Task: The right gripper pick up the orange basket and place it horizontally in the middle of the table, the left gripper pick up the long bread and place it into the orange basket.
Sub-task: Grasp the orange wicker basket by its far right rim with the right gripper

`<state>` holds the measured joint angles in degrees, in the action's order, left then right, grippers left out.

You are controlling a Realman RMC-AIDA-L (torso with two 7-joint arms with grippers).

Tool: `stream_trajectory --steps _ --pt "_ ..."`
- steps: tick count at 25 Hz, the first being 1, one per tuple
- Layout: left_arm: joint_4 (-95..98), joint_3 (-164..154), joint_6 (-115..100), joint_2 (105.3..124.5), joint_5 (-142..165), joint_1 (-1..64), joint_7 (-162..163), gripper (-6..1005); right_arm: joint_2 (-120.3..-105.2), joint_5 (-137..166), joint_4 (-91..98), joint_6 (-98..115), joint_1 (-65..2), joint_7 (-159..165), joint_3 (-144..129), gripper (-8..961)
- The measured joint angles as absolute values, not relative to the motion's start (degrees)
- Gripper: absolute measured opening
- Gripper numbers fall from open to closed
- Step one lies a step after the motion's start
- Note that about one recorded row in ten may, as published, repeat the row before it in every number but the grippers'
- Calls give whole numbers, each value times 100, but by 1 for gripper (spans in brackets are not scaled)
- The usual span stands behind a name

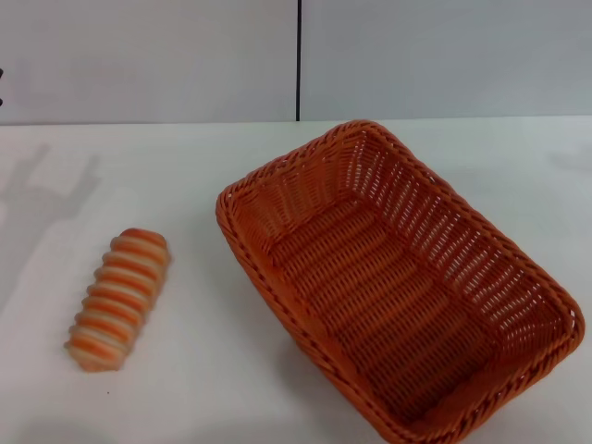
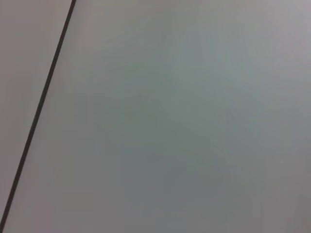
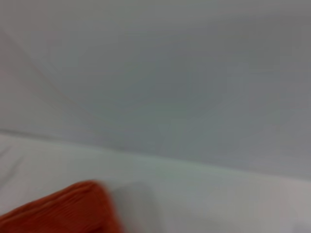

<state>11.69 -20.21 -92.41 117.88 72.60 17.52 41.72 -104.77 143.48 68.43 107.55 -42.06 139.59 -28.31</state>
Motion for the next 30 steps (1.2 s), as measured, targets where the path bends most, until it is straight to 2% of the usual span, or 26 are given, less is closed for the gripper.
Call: stream_trajectory --steps 5,11,18,25,30 --pt "1224 -2057 -9241 11786 7260 1705 4209 811 -10252 14480 5626 10623 -4649 14201 -3493 609" --pt "1255 -2057 -9231 11773 7260 1688 4210 811 -10232 14939 4613 10235 -5197 14301 -3943 608" --pt "1290 -2057 -9221 11744 7269 1614 4215 810 -10501 14244 4193 10234 -5417 14157 -4067 600" --pt "1481 -2057 -9243 11742 7269 1549 4331 810 -11028 14209 4116 9940 -5378 14287 -4448 592" --pt "1532 -2056 -9258 11742 7269 1537 4378 810 -11126 14257 4477 9723 -5207 14580 -4801 586"
